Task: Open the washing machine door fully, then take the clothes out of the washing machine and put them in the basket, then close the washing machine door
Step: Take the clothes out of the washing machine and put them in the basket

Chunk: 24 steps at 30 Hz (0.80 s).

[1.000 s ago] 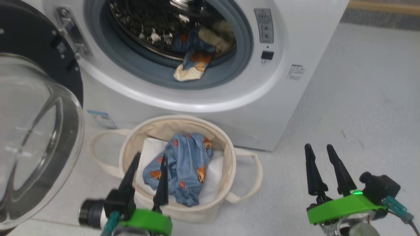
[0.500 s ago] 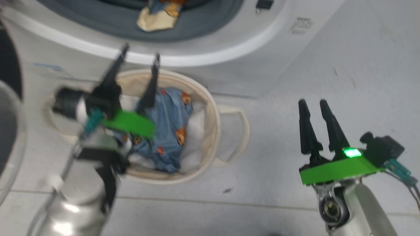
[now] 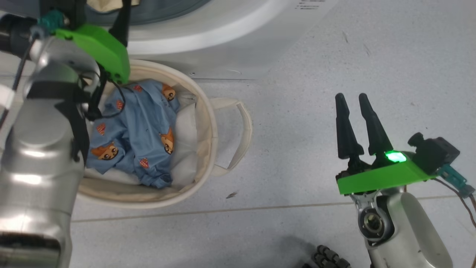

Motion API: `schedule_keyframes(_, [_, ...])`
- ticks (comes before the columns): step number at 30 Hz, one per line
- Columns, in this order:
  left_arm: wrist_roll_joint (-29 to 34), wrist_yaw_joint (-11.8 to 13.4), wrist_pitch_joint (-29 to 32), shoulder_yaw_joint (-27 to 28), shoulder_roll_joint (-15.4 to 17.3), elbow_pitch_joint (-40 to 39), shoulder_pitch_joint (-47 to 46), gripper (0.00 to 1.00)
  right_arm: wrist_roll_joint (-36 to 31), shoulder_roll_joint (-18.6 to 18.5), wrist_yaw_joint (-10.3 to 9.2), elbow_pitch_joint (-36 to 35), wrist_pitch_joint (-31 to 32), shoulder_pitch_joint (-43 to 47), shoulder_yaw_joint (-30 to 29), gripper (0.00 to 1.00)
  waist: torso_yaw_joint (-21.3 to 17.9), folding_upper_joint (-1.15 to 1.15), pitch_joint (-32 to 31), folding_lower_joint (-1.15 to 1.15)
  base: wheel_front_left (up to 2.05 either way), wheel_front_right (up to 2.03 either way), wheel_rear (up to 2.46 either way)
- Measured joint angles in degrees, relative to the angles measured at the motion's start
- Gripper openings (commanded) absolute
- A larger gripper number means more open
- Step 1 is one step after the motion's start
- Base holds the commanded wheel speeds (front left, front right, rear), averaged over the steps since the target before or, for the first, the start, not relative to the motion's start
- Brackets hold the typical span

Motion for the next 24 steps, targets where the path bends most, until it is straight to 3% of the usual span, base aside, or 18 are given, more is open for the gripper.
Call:
schedule_keyframes(2, [0.55, 1.02, 1.40, -0.35, 0.08, 3.20, -2.29, 1.00, 0.32, 0.00, 0.00, -0.02, 0.00, -0.59, 0.02, 1.00, -0.35, 0.00, 0.26, 0.00, 0.00, 0.00, 0.00])
schedule_keyframes(5, [3.28, 5.19, 3.47, -1.23, 0.58, 8.34, -5.40, 1.00, 0.32, 0.00, 0.00, -0.02, 0.00, -0.88, 0.46, 1.00, -0.71, 0.00, 0.44, 0.00, 0.00, 0.00, 0.00])
schedule_keyframes(8, [4.11, 6.75, 4.59, -1.36, 0.84, 12.73, -7.61, 1.00, 0.58, 0.00, 0.00, 0.05, 0.00, -0.88, 1.51, 1.00, -1.11, 0.00, 0.40, 0.00, 0.00, 0.00, 0.00])
schedule_keyframes(16, [1.03, 4.39, 5.71, -0.89, -1.72, 20.57, -11.43, 1.00, 1.34, 0.00, 0.00, -0.34, 0.00, -0.88, 3.07, 1.00, -2.03, 0.00, 0.68, -0.01, 0.00, 0.00, 0.00])
schedule_keyframes(24, [0.78, 4.56, 4.77, -1.22, -1.82, 25.80, -13.89, 1.00, 2.82, 0.00, 0.00, -1.55, 0.00, -0.91, 4.16, 1.00, -3.26, 0.00, 1.41, -0.01, 0.00, 0.00, 0.00])
